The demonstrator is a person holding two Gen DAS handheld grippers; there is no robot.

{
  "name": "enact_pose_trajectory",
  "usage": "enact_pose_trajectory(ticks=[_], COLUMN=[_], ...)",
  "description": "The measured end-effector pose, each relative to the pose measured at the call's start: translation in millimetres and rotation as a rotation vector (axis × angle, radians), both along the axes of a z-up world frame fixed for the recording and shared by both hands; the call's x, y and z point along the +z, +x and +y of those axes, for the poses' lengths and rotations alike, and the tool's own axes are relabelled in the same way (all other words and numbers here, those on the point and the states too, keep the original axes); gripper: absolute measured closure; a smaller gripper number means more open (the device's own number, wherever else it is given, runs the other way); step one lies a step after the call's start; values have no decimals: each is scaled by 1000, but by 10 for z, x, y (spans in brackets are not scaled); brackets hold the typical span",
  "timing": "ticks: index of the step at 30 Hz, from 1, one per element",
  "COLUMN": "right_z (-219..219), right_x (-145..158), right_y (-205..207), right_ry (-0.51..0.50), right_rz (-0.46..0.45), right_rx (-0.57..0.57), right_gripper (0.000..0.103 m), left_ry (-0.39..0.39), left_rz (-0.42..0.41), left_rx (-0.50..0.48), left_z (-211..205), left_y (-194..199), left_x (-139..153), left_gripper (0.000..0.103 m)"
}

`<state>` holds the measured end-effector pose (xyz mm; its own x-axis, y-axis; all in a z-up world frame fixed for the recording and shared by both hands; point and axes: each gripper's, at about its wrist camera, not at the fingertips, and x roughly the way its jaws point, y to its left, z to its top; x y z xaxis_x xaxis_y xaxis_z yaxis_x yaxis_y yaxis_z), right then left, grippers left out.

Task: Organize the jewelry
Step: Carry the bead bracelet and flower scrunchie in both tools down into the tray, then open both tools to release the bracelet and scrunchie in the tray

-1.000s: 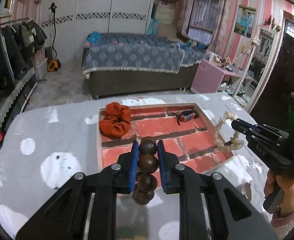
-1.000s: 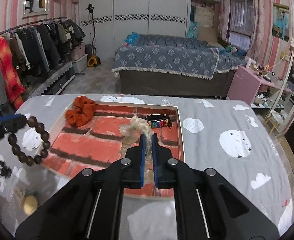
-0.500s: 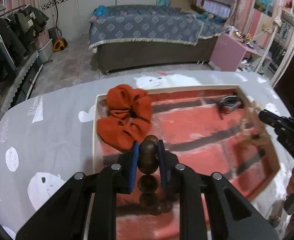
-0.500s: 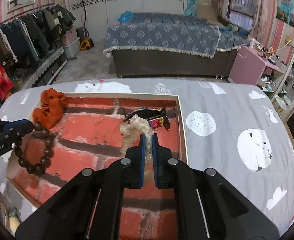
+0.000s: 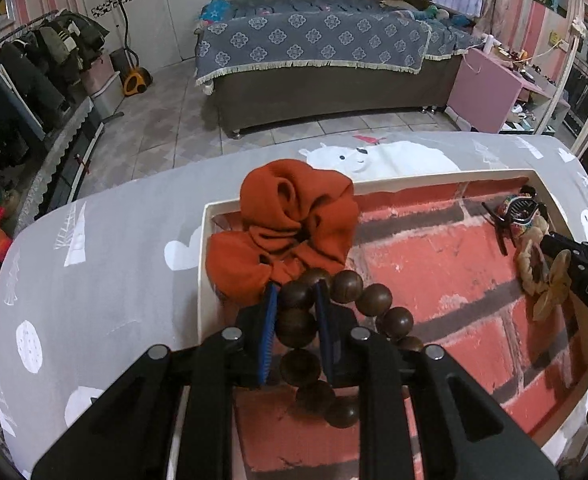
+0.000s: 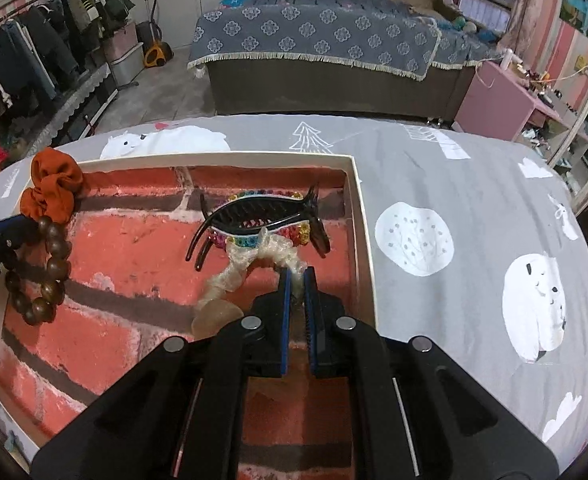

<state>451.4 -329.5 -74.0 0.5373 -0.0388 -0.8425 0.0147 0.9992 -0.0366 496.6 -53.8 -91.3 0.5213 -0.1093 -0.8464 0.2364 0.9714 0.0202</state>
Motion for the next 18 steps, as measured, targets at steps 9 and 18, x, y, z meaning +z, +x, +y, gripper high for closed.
enact_pose_trajectory(ticks=[9, 18], right_z=[46, -61], right_x=[78, 527], right_y=[-31, -454], right_ry=[-15, -3], right_rz=[-9, -150], right_rx=[40, 19], right_gripper=[56, 12], left_ry=[-24, -78], left_rz=[12, -83], left_rx=[30, 63], left_z=[111, 312], left_y=[-100, -500], left_x=[86, 577], left_gripper=[73, 33])
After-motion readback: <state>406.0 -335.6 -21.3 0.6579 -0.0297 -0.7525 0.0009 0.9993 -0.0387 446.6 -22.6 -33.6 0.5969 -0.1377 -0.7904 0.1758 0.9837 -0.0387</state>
